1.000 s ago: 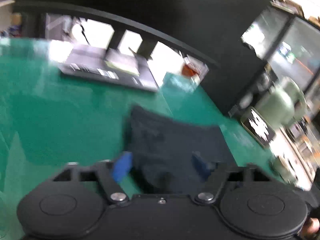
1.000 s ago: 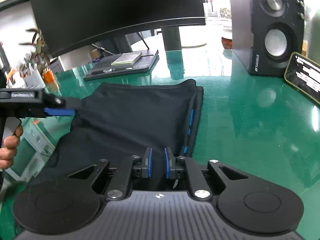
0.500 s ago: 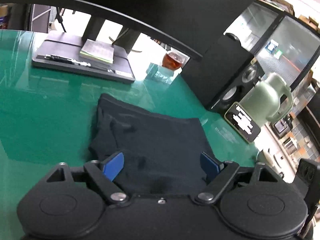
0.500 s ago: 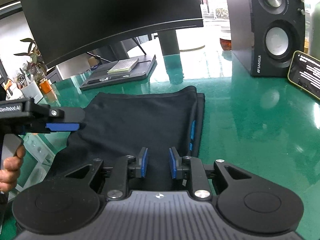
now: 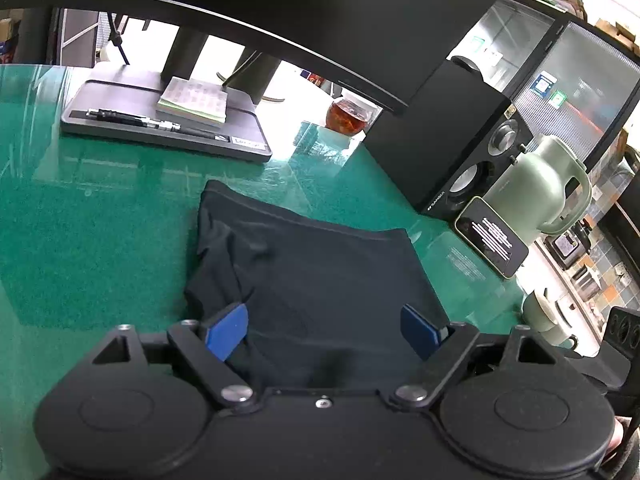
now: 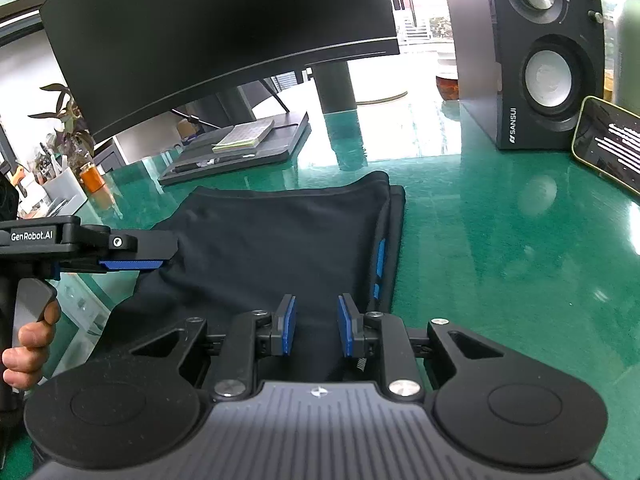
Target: Fold clothes
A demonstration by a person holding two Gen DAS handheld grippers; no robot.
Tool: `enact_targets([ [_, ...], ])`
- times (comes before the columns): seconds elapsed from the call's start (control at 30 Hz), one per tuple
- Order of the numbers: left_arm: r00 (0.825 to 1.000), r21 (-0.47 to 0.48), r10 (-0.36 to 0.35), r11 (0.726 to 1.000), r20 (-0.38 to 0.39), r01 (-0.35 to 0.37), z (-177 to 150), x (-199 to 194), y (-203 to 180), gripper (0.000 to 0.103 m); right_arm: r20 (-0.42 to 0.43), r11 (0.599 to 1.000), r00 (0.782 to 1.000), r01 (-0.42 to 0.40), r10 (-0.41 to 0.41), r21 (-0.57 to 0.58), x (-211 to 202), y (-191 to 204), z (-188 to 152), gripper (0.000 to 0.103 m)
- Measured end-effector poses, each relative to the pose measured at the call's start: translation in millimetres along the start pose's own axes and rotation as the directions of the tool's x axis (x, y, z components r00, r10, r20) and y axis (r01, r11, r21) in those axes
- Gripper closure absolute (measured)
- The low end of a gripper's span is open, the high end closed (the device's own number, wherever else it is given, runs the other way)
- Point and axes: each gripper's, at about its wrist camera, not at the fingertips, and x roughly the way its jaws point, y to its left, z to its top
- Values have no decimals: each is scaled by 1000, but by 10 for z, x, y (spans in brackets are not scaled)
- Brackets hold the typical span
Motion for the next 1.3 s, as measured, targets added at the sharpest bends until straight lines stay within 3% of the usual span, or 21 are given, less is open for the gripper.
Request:
enact_targets([
  [0.2,1000,-25,-4,1000,7,5,34,-32,15,19,17,999,999,36,-36,-5,7,18,64,79],
  [0.33,1000,-38,-9,999,11,10,64,-13,27,19,29,1000,999,18,-18,-21,82,61,131,79],
  [1.0,1000,-5,-2,1000,-5,2,75,122,-7,17,25,997,998,54,-52,-50,241,50,134,81],
  [1.13,999,-22,4,1000,44,-3,136,-21,35,14,33,997,997,75,-74,-31,204,49,151,77],
  [1.17,998,-23,16,1000,63,-14,152,-62,50,10,42,997,996,76,-75,-25,187,33,166,77],
  [1.3,992,-75,75,995,97,-68,250,-135,231,9,58,997,996,73,-74,35,177,-134,289,76],
])
